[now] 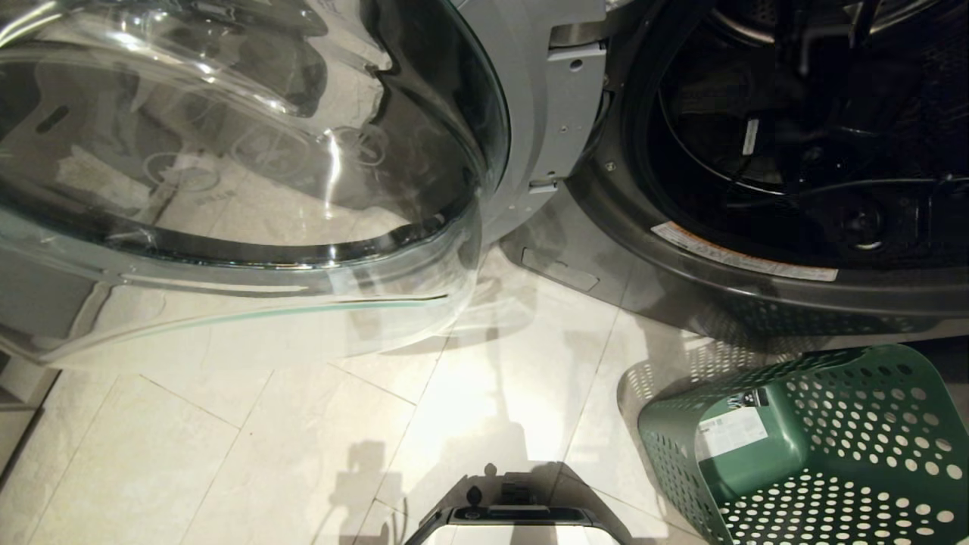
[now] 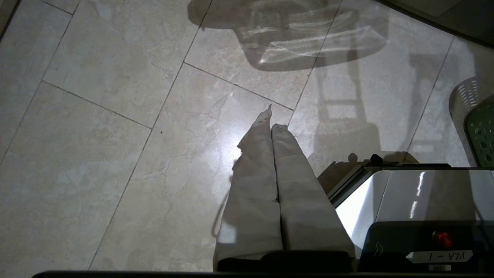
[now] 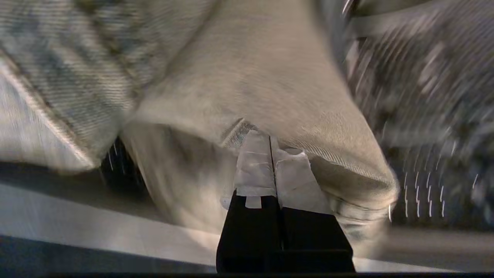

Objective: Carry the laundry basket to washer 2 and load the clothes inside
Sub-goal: Close the washing machine door with the left hand

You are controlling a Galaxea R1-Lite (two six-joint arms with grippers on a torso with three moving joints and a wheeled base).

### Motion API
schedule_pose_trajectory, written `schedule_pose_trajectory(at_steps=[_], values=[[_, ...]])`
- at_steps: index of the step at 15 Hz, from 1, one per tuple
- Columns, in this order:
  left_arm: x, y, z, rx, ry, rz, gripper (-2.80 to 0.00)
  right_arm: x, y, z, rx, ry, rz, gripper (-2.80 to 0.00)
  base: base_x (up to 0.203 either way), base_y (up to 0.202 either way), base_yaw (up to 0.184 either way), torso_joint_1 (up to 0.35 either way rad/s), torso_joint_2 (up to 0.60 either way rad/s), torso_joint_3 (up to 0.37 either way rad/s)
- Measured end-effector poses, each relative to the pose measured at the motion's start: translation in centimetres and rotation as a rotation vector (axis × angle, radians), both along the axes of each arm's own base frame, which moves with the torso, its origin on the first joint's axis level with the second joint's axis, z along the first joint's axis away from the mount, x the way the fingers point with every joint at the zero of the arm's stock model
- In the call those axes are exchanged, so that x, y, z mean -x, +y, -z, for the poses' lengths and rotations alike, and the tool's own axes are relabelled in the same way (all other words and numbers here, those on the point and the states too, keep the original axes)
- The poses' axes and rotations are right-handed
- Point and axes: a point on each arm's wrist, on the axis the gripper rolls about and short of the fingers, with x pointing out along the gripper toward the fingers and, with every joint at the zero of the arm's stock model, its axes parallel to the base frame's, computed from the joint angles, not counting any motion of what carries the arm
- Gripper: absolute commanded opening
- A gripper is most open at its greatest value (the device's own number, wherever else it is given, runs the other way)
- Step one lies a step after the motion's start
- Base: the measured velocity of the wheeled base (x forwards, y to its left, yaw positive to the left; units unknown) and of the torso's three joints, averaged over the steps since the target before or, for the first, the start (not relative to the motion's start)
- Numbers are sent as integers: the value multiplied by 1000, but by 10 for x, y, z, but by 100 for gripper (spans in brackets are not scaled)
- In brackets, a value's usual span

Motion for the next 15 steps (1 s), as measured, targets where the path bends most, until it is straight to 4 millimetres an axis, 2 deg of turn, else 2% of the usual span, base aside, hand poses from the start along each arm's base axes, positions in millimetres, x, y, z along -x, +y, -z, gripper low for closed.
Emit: schedule_pose_trajectory(at_steps=[4,6,7,10,13,15], values=[[0,0,0,0,0,0,-280,0,24,-24,35,-287,73,-280,0,0,0,0,0,0],[0,0,0,0,0,0,-280,10,33,-29,90,-415,107,-280,0,0,0,0,0,0],[0,0,0,0,0,0,-280,14,37,-25,98,-448,124,-280,0,0,0,0,0,0],[0,0,0,0,0,0,-280,21,47,-10,47,-390,154,-280,0,0,0,0,0,0],[0,0,0,0,0,0,-280,31,57,6,-72,-195,155,-280,0,0,0,0,0,0],[0,0,0,0,0,0,-280,47,61,10,-142,-94,136,-280,0,0,0,0,0,0]])
